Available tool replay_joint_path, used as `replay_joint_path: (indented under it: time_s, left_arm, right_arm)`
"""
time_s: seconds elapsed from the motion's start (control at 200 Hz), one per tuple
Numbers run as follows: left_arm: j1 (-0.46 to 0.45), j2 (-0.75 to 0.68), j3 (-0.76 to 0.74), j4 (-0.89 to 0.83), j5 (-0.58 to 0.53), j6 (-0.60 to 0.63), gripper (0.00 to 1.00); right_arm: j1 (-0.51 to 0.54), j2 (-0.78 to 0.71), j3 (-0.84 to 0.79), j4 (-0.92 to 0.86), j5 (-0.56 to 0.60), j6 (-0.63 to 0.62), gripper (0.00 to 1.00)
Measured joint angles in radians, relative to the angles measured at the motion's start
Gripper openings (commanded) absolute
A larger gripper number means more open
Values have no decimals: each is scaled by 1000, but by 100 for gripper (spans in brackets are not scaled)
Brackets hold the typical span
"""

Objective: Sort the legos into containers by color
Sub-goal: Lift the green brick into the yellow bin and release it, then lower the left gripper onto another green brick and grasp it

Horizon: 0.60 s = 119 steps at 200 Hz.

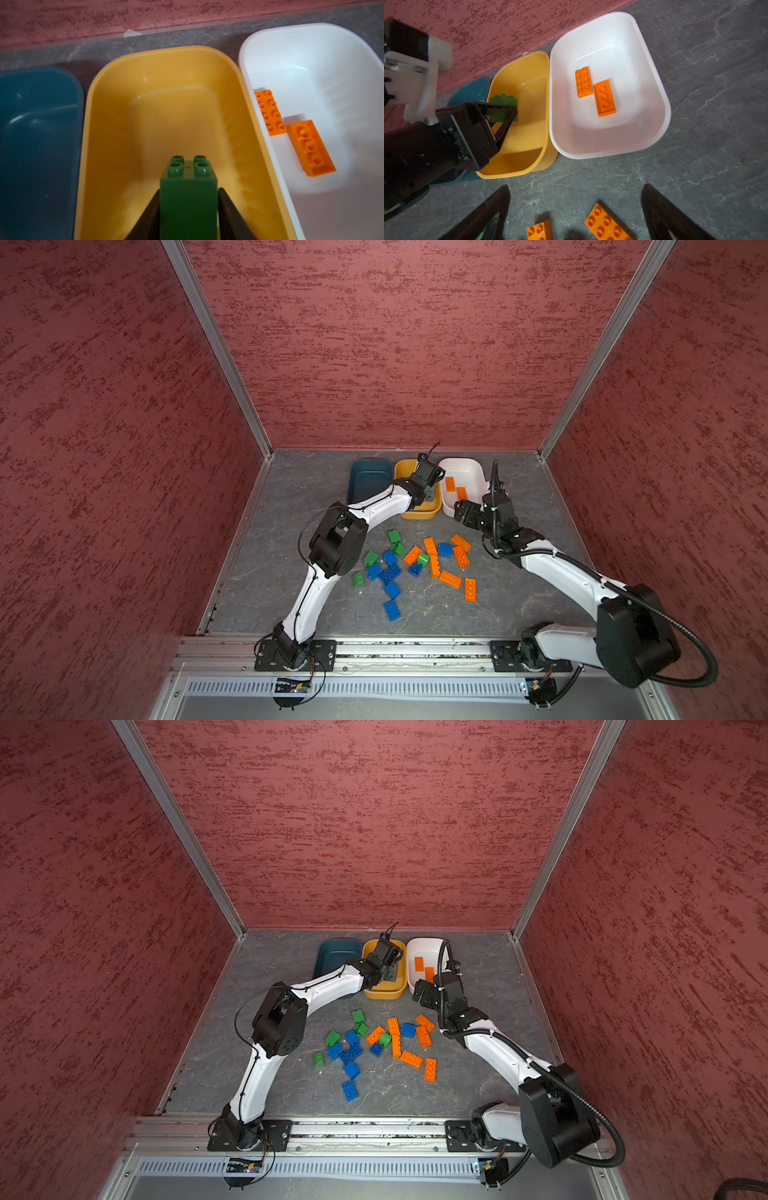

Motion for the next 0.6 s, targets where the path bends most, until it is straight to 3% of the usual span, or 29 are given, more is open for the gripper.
replay_joint_path:
  time_s: [0.225,0.371,0.596]
  left_arm:
    - [-19,-16,-15,-16,20,27,77]
    - [-53,-128,-145,-42,25,22,96]
    - [-87,-400,-433,-77,35,-107,99]
  right_arm:
    - [0,0,17,-8,-4,0,99]
    - [0,0,17,-27,-6,0,99]
    - [0,0,17,-25,-10,3,99]
